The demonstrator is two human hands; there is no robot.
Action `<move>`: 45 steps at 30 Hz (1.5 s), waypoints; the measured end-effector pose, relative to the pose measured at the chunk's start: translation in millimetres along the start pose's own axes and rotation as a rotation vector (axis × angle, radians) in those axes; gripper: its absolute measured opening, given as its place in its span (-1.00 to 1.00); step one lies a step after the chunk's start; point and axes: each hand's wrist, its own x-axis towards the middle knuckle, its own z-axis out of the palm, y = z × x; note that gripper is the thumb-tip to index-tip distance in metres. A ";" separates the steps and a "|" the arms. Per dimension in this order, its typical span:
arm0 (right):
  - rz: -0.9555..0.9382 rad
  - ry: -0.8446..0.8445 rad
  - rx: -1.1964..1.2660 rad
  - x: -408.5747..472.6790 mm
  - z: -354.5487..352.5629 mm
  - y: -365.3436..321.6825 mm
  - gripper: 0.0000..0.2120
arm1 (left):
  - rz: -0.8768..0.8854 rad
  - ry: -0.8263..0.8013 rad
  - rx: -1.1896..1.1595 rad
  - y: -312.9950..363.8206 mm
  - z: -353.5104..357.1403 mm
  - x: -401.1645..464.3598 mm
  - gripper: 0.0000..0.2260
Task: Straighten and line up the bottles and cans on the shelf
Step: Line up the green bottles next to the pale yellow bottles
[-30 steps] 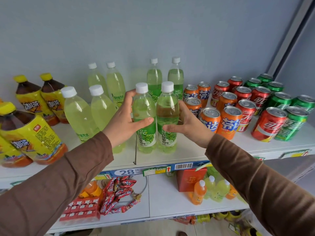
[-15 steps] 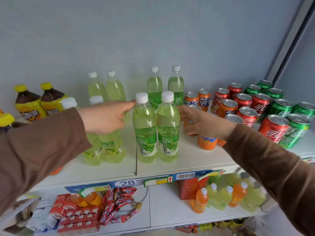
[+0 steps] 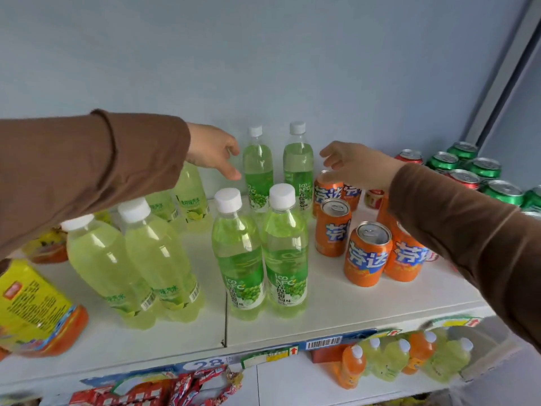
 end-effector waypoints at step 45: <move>-0.046 -0.071 0.679 98.4 55.7 -15.7 -0.28 | 0.099 0.143 -0.508 -36.2 24.1 94.4 -0.17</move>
